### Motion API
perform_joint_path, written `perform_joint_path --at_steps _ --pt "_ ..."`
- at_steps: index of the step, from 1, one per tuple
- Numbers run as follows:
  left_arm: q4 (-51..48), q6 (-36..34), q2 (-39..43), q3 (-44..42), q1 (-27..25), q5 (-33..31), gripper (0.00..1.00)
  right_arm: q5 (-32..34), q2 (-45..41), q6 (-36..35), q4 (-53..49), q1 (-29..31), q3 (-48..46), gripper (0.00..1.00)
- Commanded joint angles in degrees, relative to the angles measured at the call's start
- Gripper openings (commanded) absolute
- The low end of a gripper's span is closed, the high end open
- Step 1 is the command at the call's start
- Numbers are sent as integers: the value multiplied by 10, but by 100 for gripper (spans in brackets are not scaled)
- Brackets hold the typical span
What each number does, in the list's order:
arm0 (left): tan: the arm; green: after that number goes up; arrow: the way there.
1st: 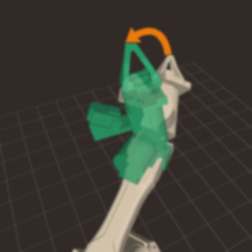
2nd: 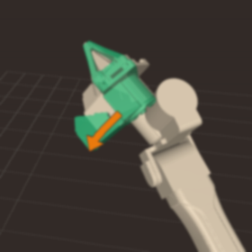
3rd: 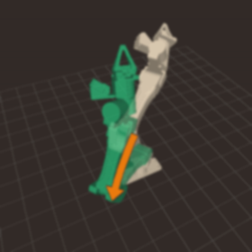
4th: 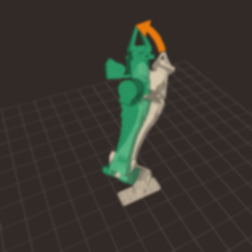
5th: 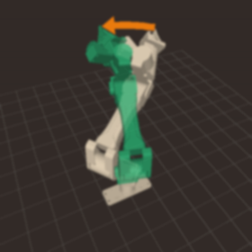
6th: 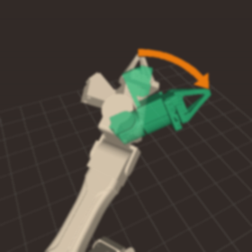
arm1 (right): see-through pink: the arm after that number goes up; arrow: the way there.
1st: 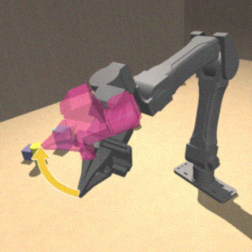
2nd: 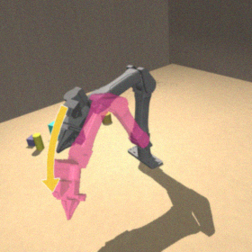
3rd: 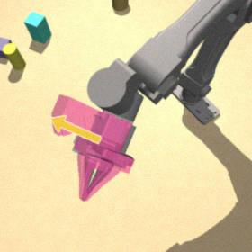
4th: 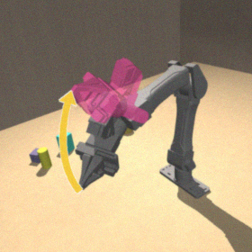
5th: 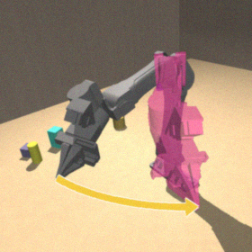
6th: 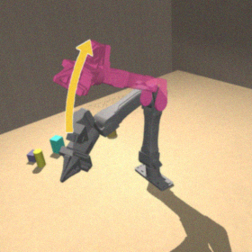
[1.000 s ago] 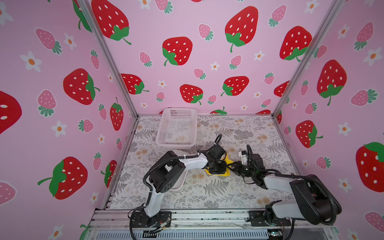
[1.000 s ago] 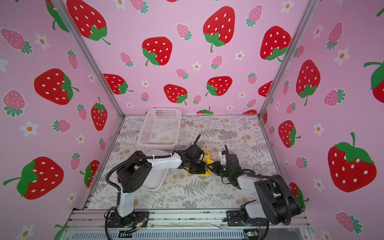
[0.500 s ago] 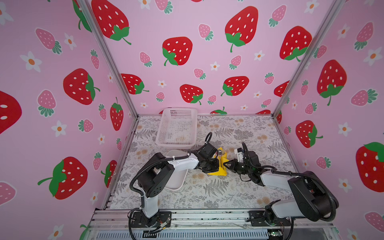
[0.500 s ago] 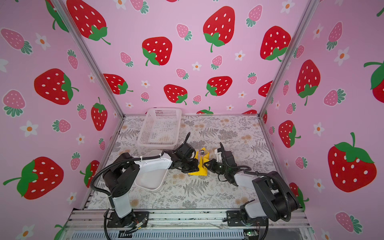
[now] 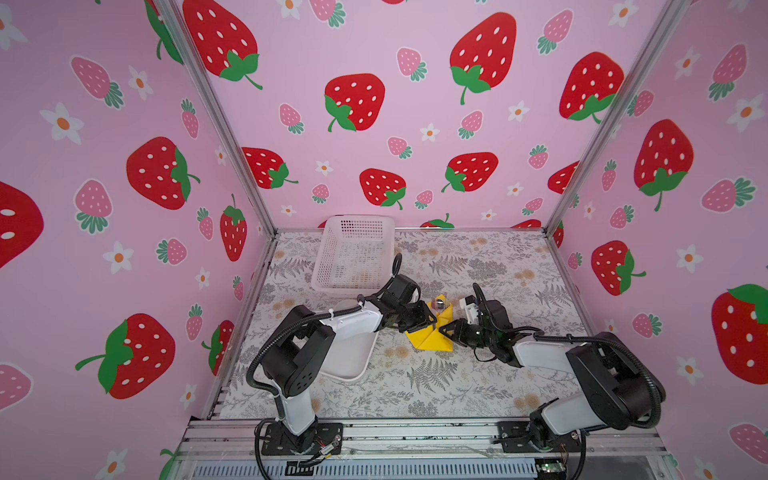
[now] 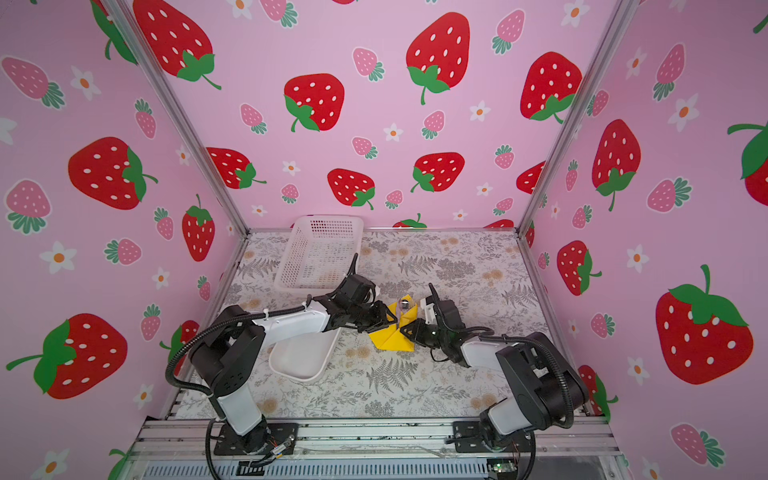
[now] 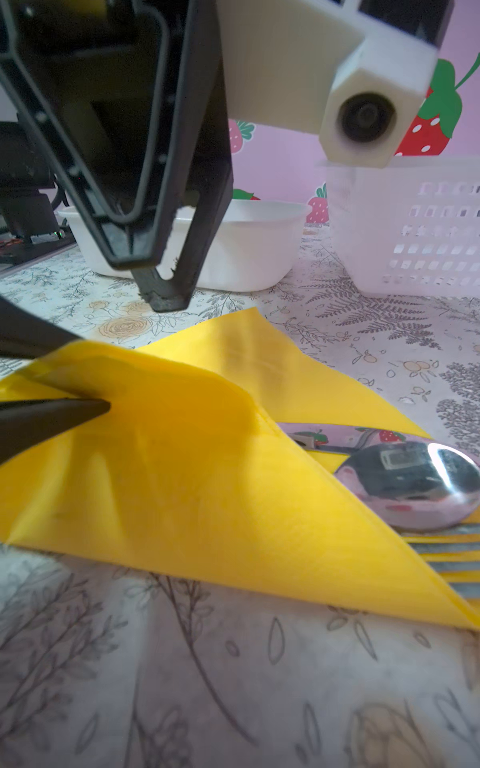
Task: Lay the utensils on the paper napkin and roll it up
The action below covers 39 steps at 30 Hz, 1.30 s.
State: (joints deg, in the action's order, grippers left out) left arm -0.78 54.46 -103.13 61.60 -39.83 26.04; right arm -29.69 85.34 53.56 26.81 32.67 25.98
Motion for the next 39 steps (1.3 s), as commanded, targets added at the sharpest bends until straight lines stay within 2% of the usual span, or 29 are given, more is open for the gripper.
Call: perform_joint_path --at_steps 1,9,14,17,19,25,30,39 --pt "45 26 -22 13 4 49 45 -8 8 -15 -12 5 11 29" --pt "56 38 -48 30 9 67 53 -28 10 -29 -16 9 14 47" --pt "52 36 -42 25 15 61 57 -30 10 -32 -20 12 15 49" --pt "55 37 -38 18 18 60 67 -34 9 -34 -20 13 16 50" --pt "55 36 -37 16 19 59 68 -32 8 -34 -19 14 14 50" --pt "45 36 -45 22 20 62 67 -32 8 -34 -20 14 15 50" --pt "23 30 -61 36 19 71 58 -27 6 -32 -21 14 13 50" --pt "-19 8 -86 70 17 81 53 -28 4 -32 -21 14 11 50"
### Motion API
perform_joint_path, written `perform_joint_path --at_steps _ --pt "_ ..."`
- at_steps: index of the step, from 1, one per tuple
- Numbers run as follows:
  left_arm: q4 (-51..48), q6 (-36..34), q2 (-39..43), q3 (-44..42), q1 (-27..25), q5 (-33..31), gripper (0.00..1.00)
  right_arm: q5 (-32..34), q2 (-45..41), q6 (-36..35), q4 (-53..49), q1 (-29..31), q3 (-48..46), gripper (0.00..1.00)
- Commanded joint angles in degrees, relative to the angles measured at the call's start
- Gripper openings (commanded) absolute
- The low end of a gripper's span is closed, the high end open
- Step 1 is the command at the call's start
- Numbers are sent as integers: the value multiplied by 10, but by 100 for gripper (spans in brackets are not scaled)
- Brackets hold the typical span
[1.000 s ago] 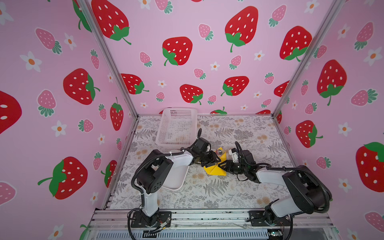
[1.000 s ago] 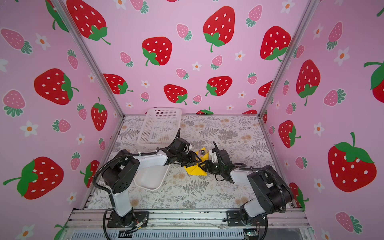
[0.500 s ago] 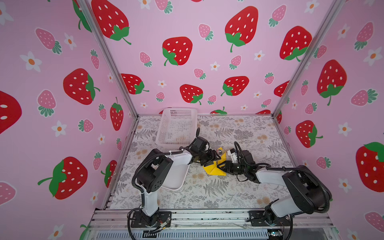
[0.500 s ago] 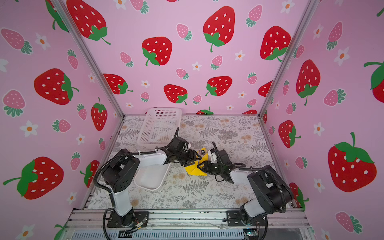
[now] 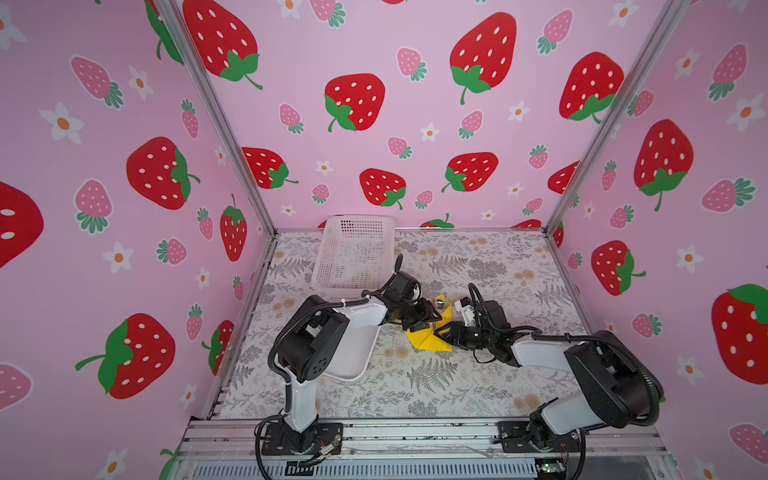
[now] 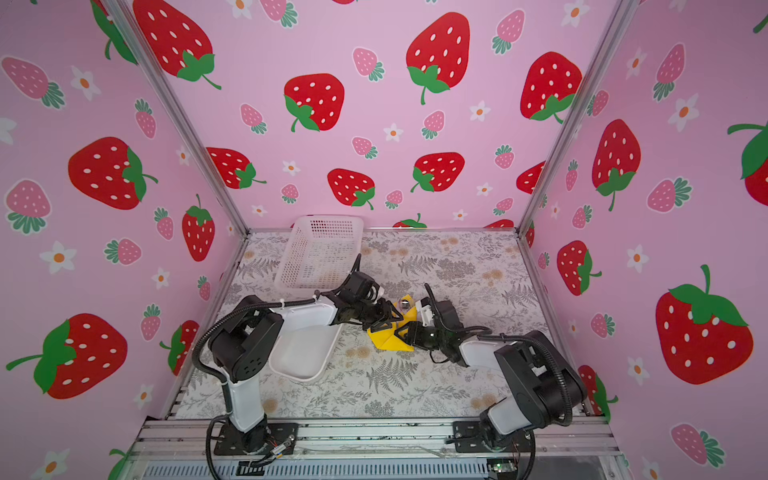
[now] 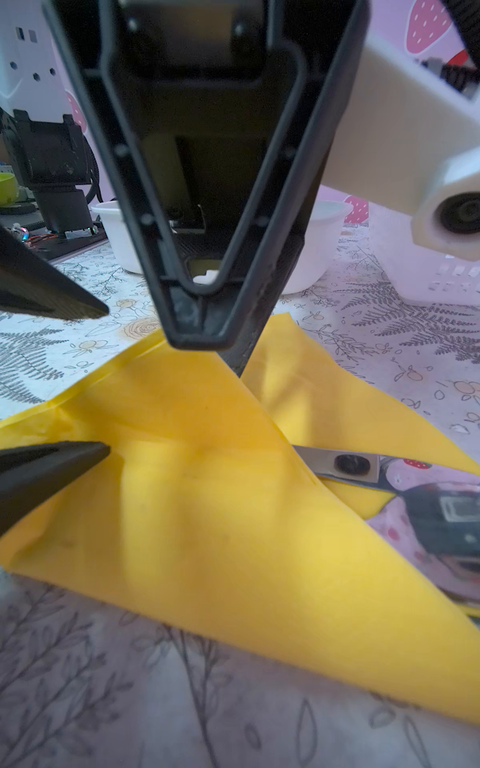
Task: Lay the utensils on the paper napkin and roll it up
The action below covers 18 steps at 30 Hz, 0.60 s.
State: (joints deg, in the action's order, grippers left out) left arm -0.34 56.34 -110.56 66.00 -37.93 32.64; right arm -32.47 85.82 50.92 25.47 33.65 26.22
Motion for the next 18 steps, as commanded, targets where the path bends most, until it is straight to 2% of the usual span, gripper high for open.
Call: perform_joint_path --at_steps 1,9,12,18 --pt "-26 -13 -14 28 -2 19 50 0 -1 -5 -8 5 7 50" --pt "-64 -31 -16 38 -3 7 26 3 -6 -4 -8 5 5 50" --pt "-73 -39 -6 35 -3 -1 20 11 -15 -3 -16 5 4 49" --pt "-81 -65 11 30 -4 -5 0 75 -64 3 -55 4 -3 50"
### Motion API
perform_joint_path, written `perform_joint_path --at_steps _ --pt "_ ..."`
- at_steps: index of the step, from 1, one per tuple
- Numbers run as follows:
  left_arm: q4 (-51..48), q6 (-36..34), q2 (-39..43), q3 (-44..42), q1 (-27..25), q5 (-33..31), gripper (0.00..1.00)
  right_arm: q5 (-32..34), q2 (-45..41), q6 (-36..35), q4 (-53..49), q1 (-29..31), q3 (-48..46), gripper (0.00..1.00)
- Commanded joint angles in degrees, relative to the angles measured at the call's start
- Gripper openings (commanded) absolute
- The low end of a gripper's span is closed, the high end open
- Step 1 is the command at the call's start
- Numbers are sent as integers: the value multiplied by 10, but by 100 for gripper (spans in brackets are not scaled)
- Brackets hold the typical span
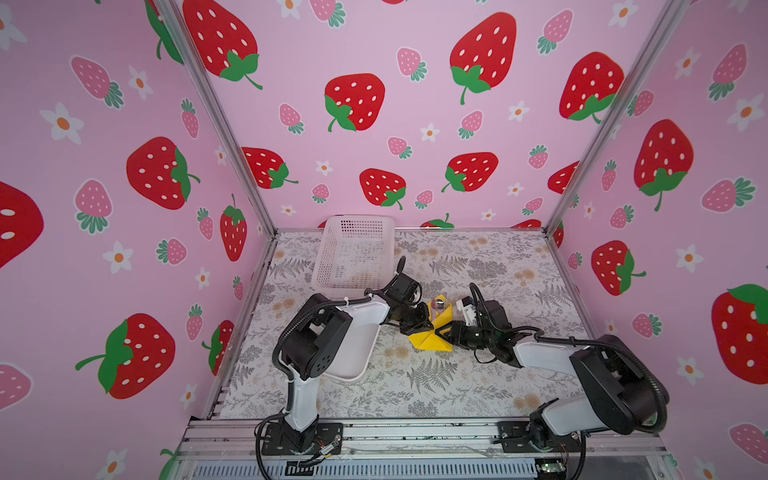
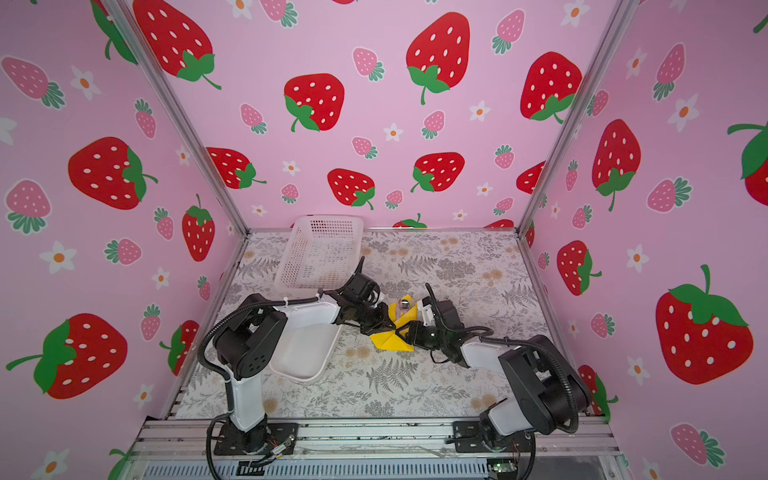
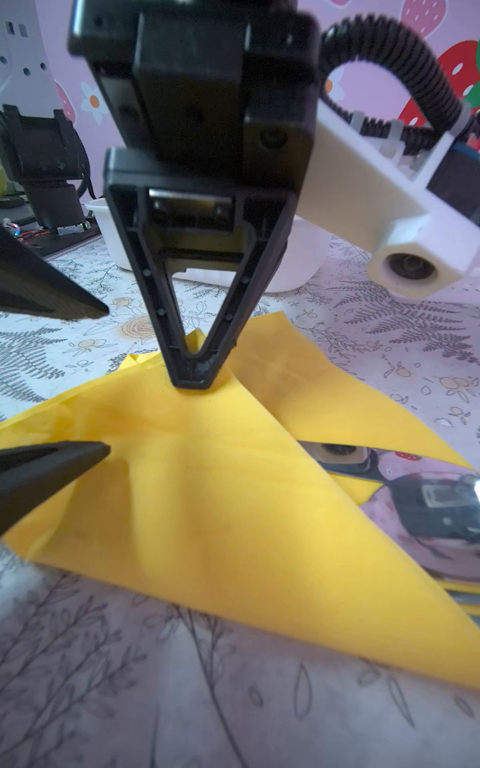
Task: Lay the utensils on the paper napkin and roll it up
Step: 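Open the right gripper and draw it back from the wrapped napkin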
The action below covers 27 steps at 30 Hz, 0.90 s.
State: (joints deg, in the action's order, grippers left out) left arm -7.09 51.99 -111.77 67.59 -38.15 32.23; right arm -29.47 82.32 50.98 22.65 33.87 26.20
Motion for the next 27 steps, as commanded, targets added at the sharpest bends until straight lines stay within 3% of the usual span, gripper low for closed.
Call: perform_joint_path --at_steps 1,7,12,27 --pt "-14 -24 25 12 -1 0 0 54 -35 5 -31 1 -5 50" --pt "-13 -44 50 -8 -2 -11 0 183 -78 72 -132 -20 -21 49" --pt "-11 -56 66 -26 -2 -28 0 163 -94 94 -126 -50 -50 45" --pt "-30 -111 64 -33 1 -67 0 65 -46 79 -54 -43 -24 41"
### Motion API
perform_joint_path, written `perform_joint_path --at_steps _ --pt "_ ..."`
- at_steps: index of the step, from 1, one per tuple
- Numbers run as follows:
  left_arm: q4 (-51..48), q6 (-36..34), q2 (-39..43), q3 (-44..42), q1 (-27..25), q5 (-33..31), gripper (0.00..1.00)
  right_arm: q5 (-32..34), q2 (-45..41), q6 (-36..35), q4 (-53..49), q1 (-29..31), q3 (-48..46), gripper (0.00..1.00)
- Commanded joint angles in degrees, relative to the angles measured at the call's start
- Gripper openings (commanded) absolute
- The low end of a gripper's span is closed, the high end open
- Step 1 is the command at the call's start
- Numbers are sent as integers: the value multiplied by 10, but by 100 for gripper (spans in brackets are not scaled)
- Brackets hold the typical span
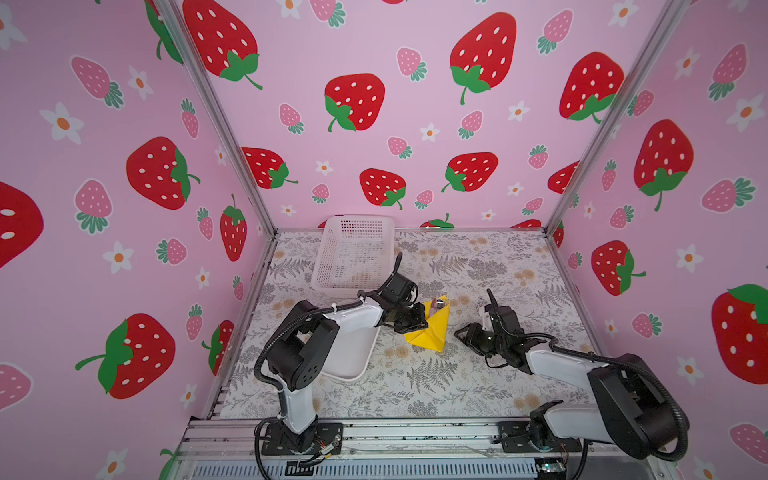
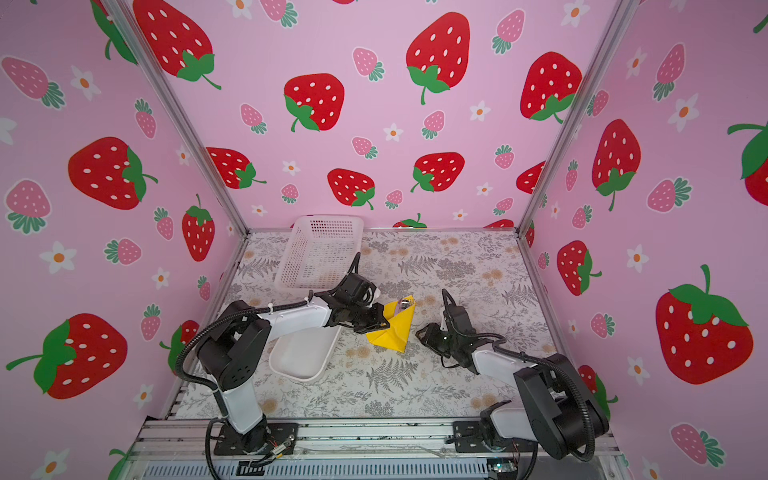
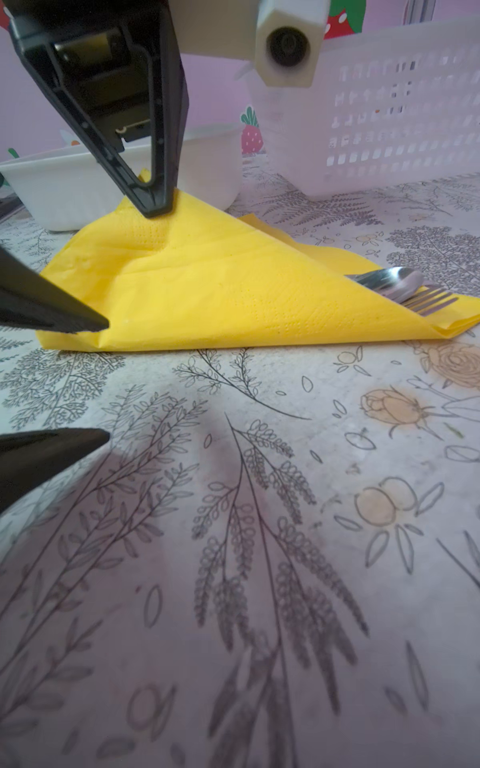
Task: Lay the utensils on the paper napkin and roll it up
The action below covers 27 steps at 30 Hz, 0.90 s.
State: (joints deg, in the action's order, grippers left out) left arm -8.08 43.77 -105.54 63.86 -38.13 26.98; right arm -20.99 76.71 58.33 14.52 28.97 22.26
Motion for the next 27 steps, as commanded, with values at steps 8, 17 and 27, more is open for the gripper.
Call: perform_joint_path --at_steps 8,17,27 --pt "-35 -76 -15 21 5 -32 0 -16 38 7 28 17 29 44" --pt "-39 -119 -36 22 6 -46 0 -15 52 12 31 25 35 44" --pt "-46 -147 -47 17 13 -59 0 -16 63 16 37 32 41 45"
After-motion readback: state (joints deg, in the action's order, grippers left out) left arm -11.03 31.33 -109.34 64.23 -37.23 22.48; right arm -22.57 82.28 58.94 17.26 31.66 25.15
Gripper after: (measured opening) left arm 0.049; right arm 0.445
